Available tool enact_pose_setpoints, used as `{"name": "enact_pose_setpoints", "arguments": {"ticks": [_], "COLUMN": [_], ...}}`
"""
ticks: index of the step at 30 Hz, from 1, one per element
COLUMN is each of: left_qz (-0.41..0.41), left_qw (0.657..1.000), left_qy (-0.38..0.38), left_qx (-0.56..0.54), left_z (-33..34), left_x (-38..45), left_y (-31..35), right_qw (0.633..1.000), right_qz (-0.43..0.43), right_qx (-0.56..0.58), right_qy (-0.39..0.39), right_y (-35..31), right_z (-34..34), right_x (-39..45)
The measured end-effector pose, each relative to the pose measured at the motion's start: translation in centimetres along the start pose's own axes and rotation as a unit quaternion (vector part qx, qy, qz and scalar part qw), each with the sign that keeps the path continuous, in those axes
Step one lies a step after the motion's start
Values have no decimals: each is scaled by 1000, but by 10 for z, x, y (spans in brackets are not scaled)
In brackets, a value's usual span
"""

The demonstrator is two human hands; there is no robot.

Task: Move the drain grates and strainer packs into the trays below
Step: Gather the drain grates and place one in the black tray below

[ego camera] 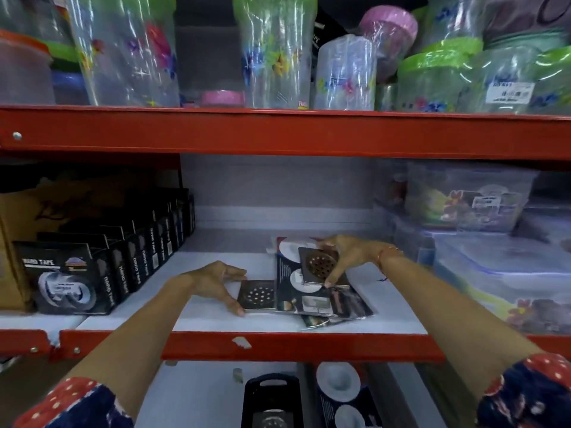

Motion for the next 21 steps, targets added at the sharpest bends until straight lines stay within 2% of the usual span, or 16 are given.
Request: {"name": "enact_pose_setpoints", "arguments": {"ticks": [5,9,13,16,21], "left_qz": [4,2,-1,-1,-11], "left_qw": [1000,1000,999,997,998], "left_qy": [0,7,19,26,17], "left_qx": [-19,-29,-49,-69,-55], "left_z": [-6,-16,-19,-16,-15], "left_x": [-10,-24,-35,-40,-44], "left_y": [-8,-26,-43,-48,-55], "right_qw": [998,995,995,998,999], "right_qz": [-9,-50,-88,-62,-32], "right_qx": [-41,7,32,20,6], "right_qy": [36,83,28,-18,-39], "right_y": [-11,-55,-117,-135,-145], "right_z": [0,-4,25,60,85], "right_x": [2,3,15,30,33]}}
Point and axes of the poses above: each hand's wrist, its own x-axis towards the middle knuckle, its own z-axis out of the palm, y = z × x, the point moved 2 cm from there along x, towards the middle knuckle, and after that the axes turned 1 degree about z, right-handed, at the moved point
